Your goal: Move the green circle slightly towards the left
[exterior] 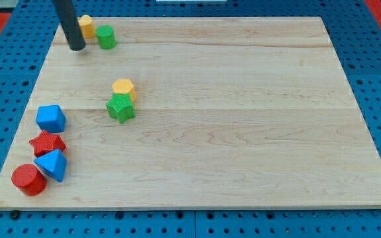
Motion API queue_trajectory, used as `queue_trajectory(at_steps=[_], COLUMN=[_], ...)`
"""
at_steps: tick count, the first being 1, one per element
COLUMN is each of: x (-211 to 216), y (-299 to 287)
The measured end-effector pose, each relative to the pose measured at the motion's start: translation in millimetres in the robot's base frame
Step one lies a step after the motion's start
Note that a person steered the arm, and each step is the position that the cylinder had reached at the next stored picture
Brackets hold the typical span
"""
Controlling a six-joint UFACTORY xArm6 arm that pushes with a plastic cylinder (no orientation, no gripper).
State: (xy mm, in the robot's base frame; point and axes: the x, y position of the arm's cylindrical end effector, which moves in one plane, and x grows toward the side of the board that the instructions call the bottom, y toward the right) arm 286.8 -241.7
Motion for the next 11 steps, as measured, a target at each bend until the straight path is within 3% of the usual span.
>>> queue_trajectory(at_steps=[2,4,6,8,11], x=[13,25,26,-74,-75], y=[-28,-15,108,144,98])
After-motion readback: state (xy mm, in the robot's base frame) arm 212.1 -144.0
